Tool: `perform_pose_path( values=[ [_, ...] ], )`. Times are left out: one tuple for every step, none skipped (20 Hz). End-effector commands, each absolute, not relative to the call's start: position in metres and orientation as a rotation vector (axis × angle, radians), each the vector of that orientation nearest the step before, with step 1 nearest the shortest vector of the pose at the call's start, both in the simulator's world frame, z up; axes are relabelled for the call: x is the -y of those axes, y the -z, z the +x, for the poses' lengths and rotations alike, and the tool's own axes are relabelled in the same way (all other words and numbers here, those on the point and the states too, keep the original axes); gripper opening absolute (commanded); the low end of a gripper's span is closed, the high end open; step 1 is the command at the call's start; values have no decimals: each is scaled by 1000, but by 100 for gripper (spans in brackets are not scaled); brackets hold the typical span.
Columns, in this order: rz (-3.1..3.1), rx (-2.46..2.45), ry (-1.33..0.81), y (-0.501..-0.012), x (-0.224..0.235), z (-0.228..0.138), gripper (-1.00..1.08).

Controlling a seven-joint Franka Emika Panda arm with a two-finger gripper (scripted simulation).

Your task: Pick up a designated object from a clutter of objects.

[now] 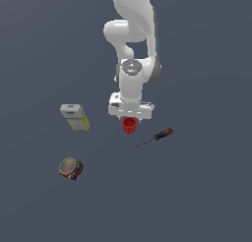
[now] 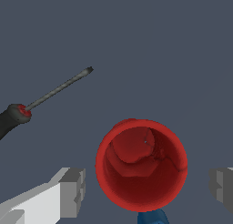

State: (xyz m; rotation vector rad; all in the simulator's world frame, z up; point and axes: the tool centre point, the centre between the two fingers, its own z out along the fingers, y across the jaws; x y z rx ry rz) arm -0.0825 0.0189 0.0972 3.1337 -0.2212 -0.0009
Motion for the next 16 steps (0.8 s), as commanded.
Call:
perform_pose_path(
  values=[
    [3134,221,1,-94,-19,-83,100],
    [3134,221,1,-91,-19,-83,100],
    [3134,221,1,-88,-19,-83,100],
    [3134,221,1,-85,-19,-83,100],
    [3134,221,1,-81,-19,-83,100],
    [3134,221,1,-77,-19,-84,100],
    [3134,222,1,-72,-19,-84,100],
    [3134,222,1,-67,-19,-84,100],
    [3134,222,1,-63,-19,-84,100],
    [3134,222,1,-59,-19,-84,100],
    [3134,222,1,-56,-19,-84,100],
    [3134,222,1,-53,-19,-84,100],
    [3134,222,1,-51,-19,-84,100],
    [3134,222,1,-49,-19,-84,100],
    [3134,223,0,-48,-19,-84,100],
    [3134,223,0,-47,-19,-84,100]
  ],
)
